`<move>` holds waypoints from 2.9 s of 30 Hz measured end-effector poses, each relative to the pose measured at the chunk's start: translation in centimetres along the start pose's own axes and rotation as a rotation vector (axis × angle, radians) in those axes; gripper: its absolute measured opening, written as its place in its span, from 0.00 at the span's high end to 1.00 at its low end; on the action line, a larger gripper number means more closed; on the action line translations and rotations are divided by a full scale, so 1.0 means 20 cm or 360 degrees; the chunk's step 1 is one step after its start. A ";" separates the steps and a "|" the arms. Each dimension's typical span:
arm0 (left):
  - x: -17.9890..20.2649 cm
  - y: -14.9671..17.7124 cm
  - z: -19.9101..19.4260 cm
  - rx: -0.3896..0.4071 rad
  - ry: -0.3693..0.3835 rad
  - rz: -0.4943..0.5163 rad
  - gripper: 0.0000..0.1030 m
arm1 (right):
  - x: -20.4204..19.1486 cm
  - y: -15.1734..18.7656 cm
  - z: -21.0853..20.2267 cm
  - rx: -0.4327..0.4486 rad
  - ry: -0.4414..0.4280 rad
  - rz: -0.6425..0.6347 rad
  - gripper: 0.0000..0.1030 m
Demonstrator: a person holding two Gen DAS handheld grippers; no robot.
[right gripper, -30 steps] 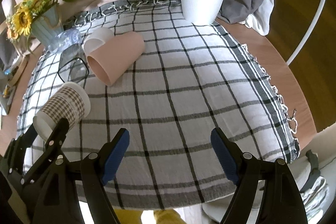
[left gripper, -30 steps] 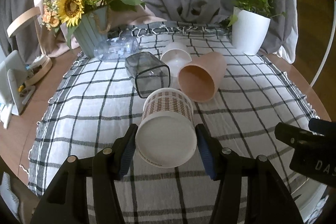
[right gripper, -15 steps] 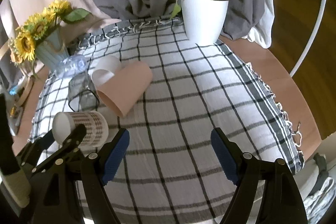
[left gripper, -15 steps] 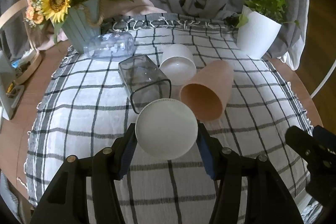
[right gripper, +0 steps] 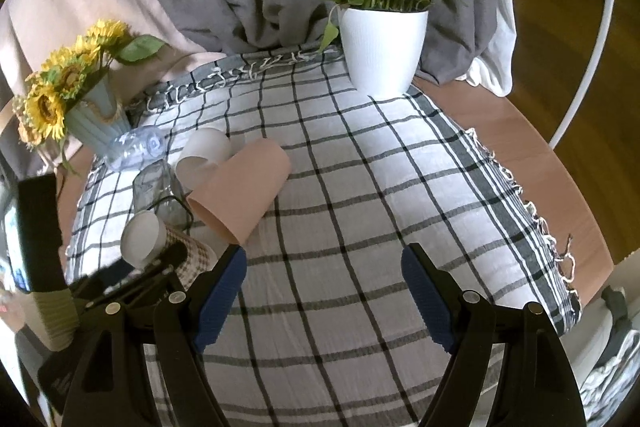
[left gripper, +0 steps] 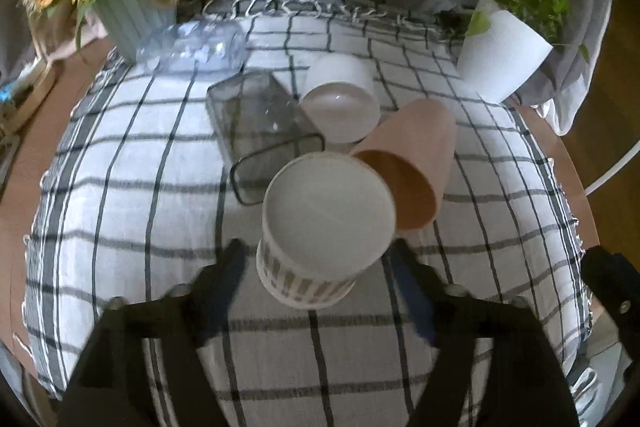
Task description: Flip cup upside down
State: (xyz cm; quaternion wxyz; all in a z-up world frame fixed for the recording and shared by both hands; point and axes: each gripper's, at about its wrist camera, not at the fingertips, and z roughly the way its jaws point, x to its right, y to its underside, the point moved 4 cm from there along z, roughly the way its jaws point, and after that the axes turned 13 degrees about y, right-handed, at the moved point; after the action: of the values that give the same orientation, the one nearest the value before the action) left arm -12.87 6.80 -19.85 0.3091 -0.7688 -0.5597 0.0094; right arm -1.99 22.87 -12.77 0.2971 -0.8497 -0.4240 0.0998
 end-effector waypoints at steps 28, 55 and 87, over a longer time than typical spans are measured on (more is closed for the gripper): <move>0.03 0.04 -0.95 0.0524 -0.0373 0.0101 0.00 | -0.07 -0.08 -0.59 0.0369 -0.0260 -0.0105 0.11; 0.08 0.06 -1.02 0.0590 -0.0375 0.0129 0.00 | -0.04 -0.04 -0.66 0.0410 -0.0258 -0.0116 0.11; 0.12 0.05 -1.02 0.0598 -0.0369 0.0171 0.00 | -0.01 -0.04 -0.66 0.0416 -0.0239 -0.0088 0.11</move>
State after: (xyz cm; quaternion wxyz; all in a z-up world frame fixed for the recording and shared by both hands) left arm -3.71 -0.80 -3.15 0.3794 -0.7202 -0.5382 0.2183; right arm 3.02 17.57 -1.77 0.3752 -0.7820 -0.4516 0.2093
